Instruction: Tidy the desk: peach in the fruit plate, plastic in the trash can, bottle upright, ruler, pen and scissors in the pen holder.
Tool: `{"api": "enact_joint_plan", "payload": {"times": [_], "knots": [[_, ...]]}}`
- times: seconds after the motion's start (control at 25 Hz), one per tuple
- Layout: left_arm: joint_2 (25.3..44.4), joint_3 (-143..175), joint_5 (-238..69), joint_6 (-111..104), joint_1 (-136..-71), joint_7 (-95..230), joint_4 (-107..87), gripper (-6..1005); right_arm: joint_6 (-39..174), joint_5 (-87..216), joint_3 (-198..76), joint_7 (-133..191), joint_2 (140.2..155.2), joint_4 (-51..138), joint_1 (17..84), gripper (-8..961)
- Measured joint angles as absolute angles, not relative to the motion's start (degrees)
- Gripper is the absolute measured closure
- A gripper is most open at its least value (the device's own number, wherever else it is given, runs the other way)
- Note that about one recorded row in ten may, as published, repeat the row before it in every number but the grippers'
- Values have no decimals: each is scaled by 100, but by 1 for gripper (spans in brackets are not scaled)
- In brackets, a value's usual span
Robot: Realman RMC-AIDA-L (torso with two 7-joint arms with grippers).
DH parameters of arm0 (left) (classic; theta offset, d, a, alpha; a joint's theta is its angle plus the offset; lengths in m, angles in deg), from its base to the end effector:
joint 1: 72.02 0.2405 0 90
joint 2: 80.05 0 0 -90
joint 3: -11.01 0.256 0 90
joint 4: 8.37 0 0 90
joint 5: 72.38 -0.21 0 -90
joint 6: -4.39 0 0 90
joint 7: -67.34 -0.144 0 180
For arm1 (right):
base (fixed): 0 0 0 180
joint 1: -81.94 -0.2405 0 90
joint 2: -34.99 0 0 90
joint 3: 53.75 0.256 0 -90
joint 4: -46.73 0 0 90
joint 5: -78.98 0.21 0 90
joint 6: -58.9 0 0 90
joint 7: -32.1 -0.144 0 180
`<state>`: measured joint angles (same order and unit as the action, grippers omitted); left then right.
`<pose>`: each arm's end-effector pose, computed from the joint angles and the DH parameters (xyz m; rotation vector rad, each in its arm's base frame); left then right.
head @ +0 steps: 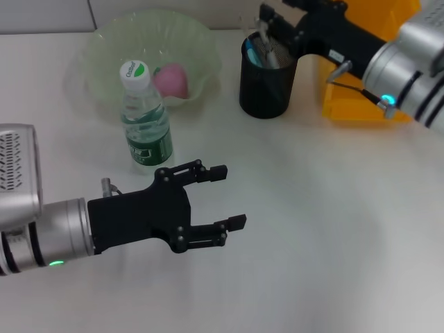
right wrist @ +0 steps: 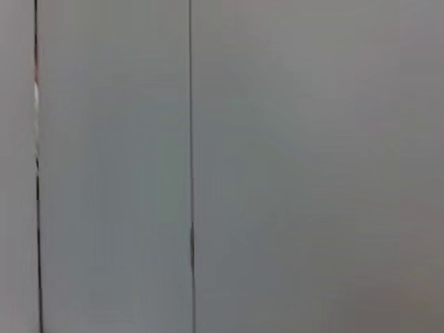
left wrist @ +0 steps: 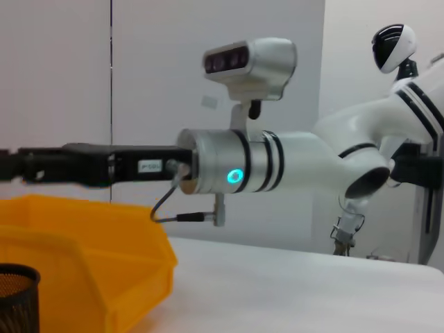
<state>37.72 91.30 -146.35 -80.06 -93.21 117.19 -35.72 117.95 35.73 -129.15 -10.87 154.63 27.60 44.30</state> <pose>-0.2538 0.2692 -0.0625 -2.7584 -0.2070 -0.9366 0.2079 0.4049 -0.0364 -2.1618 0.3985 0.9260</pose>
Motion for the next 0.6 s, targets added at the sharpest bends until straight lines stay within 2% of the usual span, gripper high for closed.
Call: {"api": "enact_joint_plan", "payload": {"times": [0.08,0.16,0.2,0.32,0.4,0.6], "knots": [[3728,9053,-14647,-8090,-9309,11739,-3572,201,11959,3533,-12928,-1366,15440,2566,4592,528],[3661,8946,-14658,-8243,-9279,11764,-3570,201,12389,3128,-12965,-2237,15365,1918,5055,471],[3609,8881,-14660,-8352,-9255,11772,-3561,201,12833,2408,-12949,-3119,15285,1228,5504,443],[3458,8782,-14662,-8552,-9206,11911,-3534,201,13368,1435,-12823,-4012,15225,545,5907,359],[3343,8781,-14663,-8592,-9175,12068,-3527,201,14298,-70,-12371,-4881,15213,-140,6234,302],[3153,8730,-14879,-8746,-9109,12354,-3517,201,15367,-2064,-12011,-5238,15288,-387,6331,242]]}}
